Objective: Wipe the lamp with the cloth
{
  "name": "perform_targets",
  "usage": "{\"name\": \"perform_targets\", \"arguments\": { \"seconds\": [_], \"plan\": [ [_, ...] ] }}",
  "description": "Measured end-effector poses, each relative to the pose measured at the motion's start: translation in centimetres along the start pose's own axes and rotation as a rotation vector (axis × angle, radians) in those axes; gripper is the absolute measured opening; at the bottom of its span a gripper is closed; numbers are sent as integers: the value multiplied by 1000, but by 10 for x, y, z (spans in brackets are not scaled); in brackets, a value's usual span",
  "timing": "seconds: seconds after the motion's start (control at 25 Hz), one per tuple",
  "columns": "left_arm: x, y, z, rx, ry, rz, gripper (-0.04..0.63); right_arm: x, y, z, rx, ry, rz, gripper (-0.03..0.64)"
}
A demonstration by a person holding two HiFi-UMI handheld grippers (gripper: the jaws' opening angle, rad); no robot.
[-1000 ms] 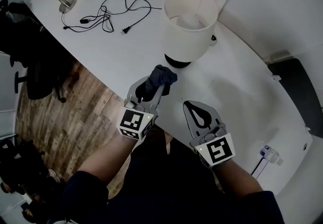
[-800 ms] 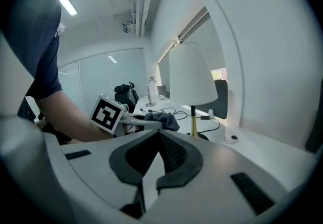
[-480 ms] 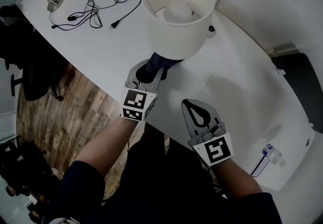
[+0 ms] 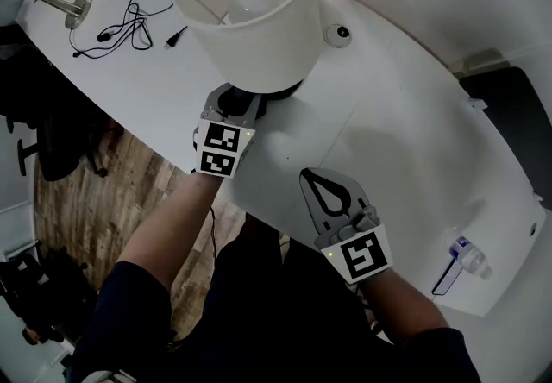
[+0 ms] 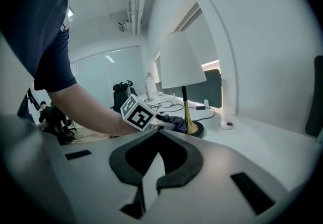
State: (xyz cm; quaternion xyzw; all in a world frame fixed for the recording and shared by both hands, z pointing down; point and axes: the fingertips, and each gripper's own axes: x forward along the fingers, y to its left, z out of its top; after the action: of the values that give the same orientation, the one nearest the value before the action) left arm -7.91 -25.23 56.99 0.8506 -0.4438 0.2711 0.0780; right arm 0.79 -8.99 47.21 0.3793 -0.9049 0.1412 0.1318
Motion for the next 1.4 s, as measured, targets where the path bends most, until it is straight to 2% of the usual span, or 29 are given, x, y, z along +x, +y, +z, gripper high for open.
{"name": "perform_targets", "arguments": {
  "seconds": [0.32,0.72,0.96,1.4],
  "plan": [
    [19,12,-5,53,50,8,118,-21,-23,-23,39,20,-33,9],
    [45,37,8,166,55,10,118,-19,-32,-27,54,11,-35,9],
    [64,49,23,203,45,6,118,-21,-35,-34,62,33,-47,9],
    [56,43,18,161,13,40,118,-21,-22,-38,60,49,-25,9]
  ]
}}
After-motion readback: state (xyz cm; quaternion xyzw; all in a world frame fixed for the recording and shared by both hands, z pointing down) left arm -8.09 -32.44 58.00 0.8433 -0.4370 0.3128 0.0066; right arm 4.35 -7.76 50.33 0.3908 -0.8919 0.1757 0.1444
